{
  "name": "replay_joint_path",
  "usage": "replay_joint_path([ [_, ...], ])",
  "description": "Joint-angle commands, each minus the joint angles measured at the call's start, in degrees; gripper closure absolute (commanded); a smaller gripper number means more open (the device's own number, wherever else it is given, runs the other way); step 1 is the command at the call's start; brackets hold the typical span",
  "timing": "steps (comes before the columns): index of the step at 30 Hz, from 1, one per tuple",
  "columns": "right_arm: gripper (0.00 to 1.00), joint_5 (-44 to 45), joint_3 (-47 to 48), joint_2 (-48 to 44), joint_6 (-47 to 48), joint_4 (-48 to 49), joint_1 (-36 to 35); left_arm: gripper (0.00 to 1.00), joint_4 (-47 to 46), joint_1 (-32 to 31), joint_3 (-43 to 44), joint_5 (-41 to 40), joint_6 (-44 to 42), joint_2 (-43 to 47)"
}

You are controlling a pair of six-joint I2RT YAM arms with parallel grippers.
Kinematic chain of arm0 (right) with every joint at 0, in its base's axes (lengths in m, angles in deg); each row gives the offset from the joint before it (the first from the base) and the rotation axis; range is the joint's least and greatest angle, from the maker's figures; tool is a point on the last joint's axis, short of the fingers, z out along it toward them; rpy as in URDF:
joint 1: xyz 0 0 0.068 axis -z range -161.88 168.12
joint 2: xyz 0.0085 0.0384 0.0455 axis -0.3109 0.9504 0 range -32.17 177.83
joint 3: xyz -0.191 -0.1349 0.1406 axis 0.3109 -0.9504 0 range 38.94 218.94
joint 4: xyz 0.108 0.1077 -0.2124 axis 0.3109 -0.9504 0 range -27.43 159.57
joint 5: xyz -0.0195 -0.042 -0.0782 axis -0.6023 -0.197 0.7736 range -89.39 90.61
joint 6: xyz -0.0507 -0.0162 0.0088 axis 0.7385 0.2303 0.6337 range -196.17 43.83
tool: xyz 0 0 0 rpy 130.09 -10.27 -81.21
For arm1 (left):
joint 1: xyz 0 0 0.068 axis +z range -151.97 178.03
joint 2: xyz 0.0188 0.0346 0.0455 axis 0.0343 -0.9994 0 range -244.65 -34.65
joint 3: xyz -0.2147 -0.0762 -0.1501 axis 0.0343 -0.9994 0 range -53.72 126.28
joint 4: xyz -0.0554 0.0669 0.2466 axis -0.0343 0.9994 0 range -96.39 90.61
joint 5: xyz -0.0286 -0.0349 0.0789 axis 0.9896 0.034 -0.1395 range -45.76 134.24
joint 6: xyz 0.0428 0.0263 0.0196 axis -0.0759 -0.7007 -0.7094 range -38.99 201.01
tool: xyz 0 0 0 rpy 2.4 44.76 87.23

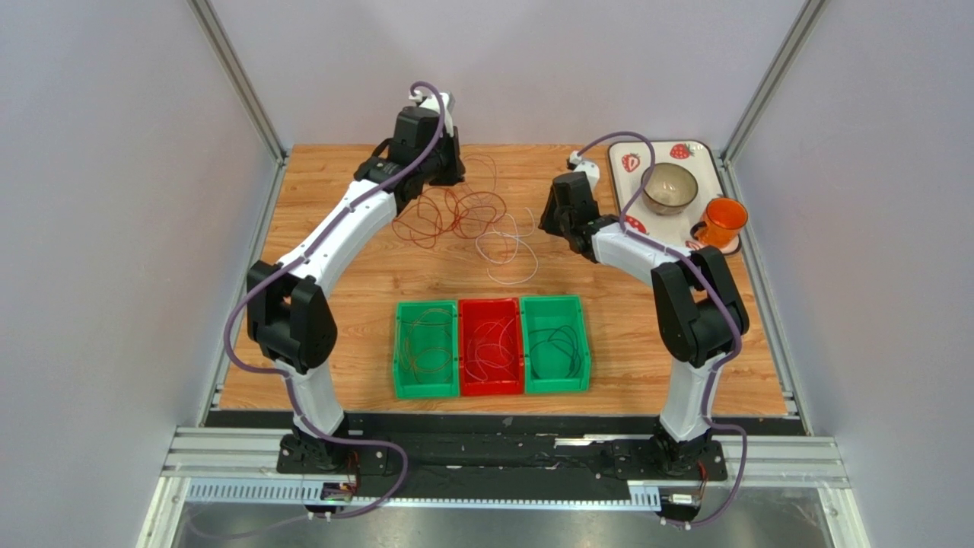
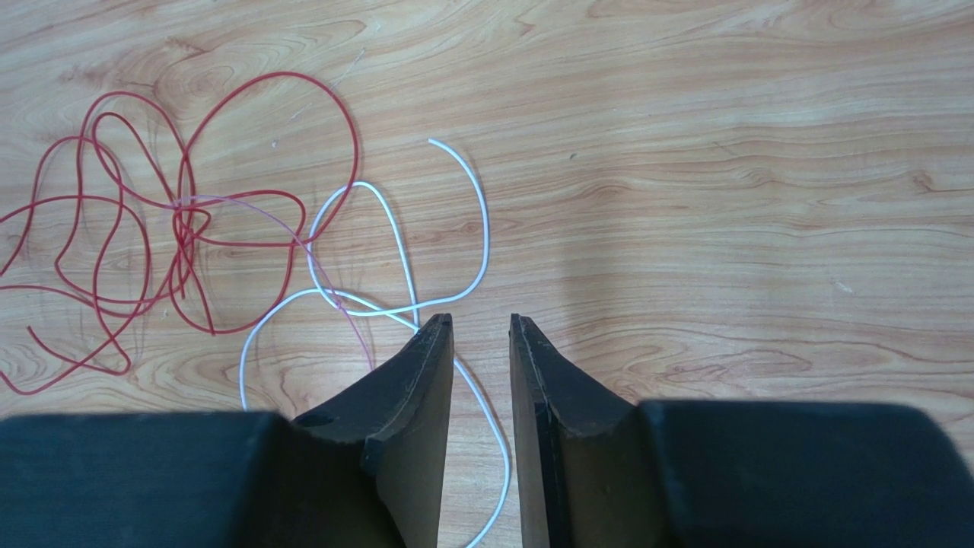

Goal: Untangle the cables

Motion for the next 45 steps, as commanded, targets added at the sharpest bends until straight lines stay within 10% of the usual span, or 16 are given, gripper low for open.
replay_joint_path([
  [1, 0.71, -0.9, 0.2, -2.0, -0.9, 3.3, 0.5, 1.00, -4.8, 0.1, -0.6, 1.5, 0.9, 6.0],
  [45, 0.73, -1.4, 0.3, -1.8, -2.7, 0.4, 1.4, 1.00, -12.5, -3.1, -18.9, 18.3, 12.7, 46.5],
])
